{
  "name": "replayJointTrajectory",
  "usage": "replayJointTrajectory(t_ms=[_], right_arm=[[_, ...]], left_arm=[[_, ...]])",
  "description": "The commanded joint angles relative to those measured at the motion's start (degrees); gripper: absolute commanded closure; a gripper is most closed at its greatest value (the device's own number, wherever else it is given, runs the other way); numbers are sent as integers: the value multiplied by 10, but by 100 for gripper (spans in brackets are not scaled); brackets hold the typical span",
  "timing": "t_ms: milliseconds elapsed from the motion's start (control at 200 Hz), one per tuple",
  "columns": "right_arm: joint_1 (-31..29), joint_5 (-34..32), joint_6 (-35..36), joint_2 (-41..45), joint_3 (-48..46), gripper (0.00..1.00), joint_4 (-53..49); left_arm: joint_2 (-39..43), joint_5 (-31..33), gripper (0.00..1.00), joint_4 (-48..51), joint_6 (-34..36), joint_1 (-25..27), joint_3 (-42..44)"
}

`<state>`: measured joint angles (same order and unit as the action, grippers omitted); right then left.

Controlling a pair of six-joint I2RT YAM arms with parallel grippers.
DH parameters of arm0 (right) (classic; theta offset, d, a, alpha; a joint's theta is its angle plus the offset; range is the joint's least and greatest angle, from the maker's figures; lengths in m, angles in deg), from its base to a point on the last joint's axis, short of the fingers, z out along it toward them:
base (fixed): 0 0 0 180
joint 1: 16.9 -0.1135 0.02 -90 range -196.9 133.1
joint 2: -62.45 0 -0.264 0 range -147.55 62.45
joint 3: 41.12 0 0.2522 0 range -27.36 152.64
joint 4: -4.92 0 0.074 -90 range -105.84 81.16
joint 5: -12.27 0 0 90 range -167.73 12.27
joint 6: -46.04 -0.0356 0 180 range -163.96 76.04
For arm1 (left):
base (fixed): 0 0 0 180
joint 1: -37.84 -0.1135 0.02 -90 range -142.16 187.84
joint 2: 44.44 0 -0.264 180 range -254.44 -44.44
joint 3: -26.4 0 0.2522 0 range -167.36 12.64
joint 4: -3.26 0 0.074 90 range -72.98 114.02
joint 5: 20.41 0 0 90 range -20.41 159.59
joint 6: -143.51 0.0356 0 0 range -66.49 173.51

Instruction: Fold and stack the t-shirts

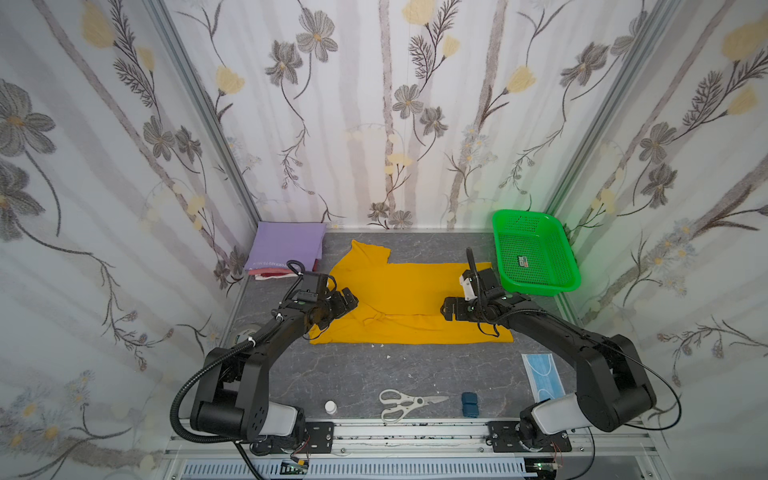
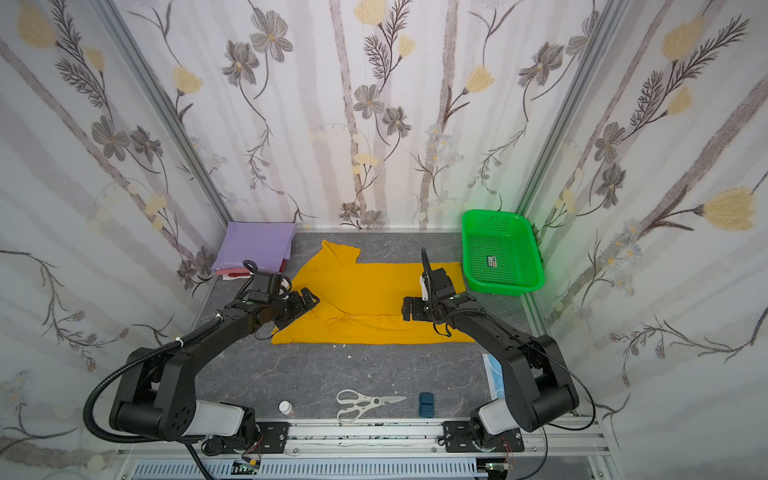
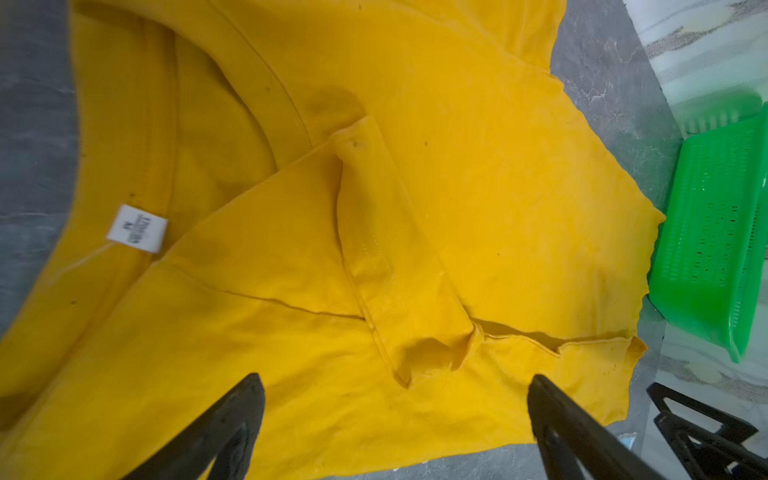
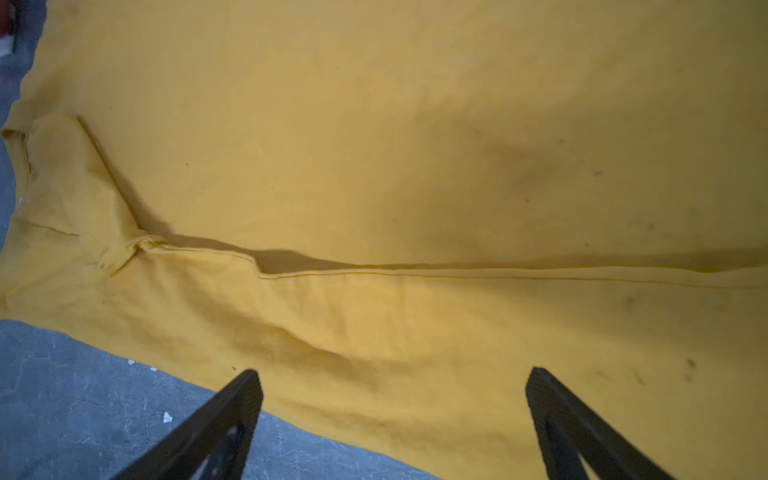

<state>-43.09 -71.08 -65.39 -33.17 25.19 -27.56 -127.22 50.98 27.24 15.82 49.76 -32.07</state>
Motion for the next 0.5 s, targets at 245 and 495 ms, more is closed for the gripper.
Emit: replayJointTrajectory(t_ms=[245, 495], right_arm=[[-89, -25, -74, -101, -36, 0, 5], [-177, 9, -109, -32, -112, 0, -28]], left_arm=[[-25, 80, 0, 18, -57, 15, 51], [184, 156, 0, 177, -109, 33, 138]])
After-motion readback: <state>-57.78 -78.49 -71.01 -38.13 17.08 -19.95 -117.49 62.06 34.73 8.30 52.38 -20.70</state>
